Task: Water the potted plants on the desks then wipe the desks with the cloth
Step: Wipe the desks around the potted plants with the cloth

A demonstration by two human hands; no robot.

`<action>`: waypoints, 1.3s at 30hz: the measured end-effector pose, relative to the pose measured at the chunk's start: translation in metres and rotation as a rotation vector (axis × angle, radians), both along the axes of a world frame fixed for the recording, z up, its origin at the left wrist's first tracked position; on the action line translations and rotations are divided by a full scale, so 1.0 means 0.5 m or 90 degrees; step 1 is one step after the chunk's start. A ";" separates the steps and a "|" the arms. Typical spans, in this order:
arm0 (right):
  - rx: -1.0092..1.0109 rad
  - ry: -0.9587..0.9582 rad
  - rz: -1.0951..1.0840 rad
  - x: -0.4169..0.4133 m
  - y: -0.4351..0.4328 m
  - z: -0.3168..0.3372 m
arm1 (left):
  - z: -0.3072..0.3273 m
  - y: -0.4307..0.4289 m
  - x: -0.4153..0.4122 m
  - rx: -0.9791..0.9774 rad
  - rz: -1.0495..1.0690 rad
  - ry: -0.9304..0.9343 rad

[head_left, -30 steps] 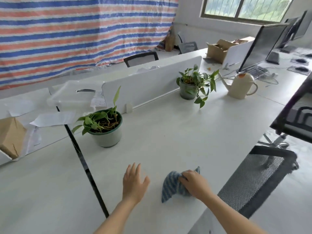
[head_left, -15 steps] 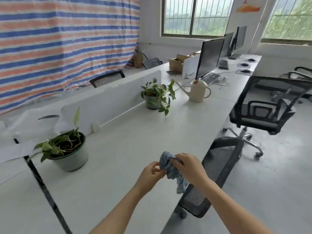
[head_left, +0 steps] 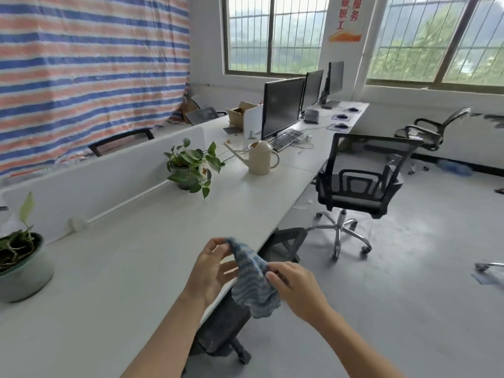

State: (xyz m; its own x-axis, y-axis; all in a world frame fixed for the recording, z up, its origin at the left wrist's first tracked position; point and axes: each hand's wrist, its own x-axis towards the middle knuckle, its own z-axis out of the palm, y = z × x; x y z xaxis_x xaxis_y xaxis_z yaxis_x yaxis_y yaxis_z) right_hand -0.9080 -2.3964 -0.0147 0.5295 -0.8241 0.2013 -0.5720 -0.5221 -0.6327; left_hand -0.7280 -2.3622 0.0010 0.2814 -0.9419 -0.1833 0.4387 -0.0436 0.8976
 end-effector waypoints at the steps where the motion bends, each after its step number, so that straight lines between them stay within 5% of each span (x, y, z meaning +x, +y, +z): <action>1: 0.018 -0.018 -0.014 -0.023 -0.004 0.000 | 0.003 -0.008 -0.019 -0.018 0.000 0.008; 10: 0.152 -0.160 -0.104 -0.227 -0.051 -0.024 | 0.027 -0.089 -0.213 -0.086 -0.067 0.077; 21: 0.217 -0.096 -0.074 -0.317 -0.175 -0.061 | 0.016 -0.255 -0.333 -0.095 -0.187 0.131; 36: 0.253 -0.101 -0.240 -0.452 -0.624 -0.064 | -0.008 -0.717 -0.431 0.004 -0.145 0.206; 39: 0.301 -0.179 -0.260 -0.465 -0.689 -0.056 | -0.035 -0.784 -0.432 0.046 -0.124 0.180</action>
